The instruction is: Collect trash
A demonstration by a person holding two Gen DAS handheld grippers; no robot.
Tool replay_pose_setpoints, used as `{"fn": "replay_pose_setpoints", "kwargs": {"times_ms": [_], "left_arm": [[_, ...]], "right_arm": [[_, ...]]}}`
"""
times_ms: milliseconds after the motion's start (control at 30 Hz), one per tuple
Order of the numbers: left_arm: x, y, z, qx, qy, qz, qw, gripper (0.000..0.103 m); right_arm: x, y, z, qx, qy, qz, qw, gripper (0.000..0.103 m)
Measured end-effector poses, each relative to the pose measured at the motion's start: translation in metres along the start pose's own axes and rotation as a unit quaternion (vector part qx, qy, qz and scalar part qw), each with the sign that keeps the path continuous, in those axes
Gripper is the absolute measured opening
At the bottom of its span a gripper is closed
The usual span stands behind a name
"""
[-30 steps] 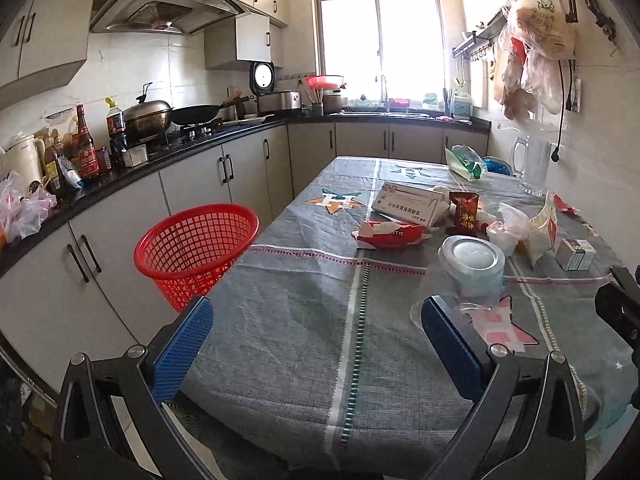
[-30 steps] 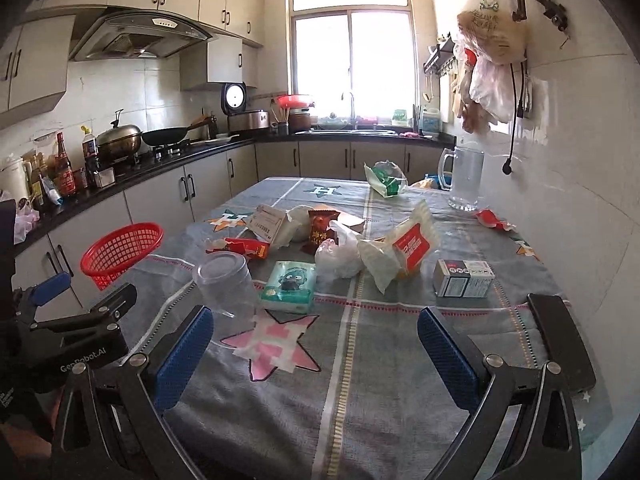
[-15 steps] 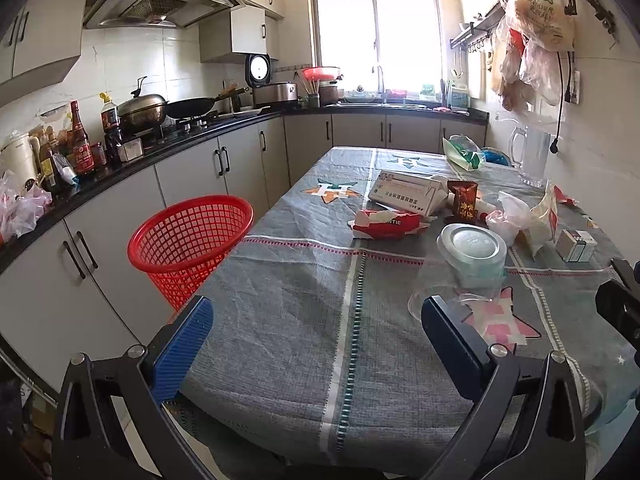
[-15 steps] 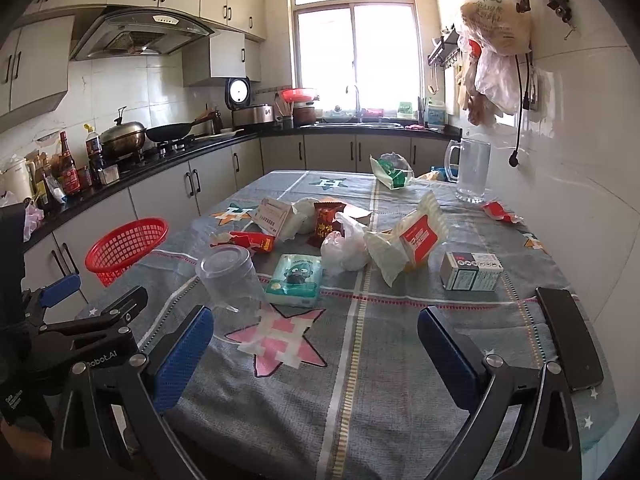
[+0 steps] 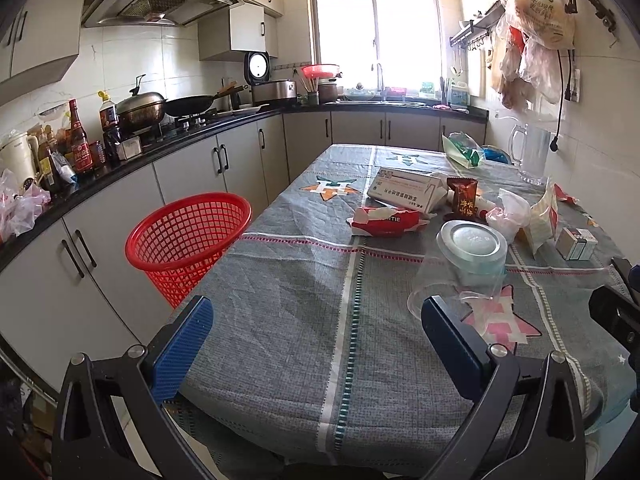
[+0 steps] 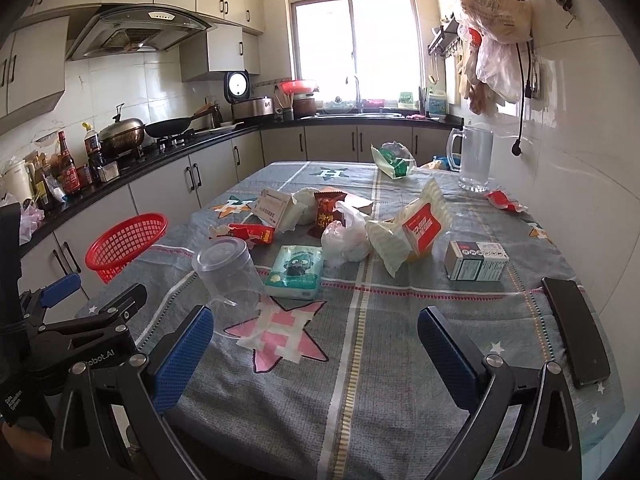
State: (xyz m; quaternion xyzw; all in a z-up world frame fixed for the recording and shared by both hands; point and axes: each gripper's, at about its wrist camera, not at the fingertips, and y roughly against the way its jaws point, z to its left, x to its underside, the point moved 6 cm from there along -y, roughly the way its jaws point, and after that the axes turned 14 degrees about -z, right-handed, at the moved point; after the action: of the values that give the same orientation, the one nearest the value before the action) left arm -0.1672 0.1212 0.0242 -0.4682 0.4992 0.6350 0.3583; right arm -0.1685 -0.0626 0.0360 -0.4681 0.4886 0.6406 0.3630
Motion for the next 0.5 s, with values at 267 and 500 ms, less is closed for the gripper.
{"fn": "replay_pose_setpoints", "kwargs": {"times_ms": [267, 500], "left_arm": [[0.002, -0.003, -0.002, 0.001, -0.002, 0.005, 1.0, 0.103], [0.004, -0.008, -0.003, 0.004, 0.0, 0.013, 0.9999, 0.103]], "right_arm": [[0.005, -0.007, -0.002, -0.001, -0.005, 0.012, 1.0, 0.103], [0.008, -0.011, -0.005, 0.003, -0.006, 0.019, 1.0, 0.103]]}}
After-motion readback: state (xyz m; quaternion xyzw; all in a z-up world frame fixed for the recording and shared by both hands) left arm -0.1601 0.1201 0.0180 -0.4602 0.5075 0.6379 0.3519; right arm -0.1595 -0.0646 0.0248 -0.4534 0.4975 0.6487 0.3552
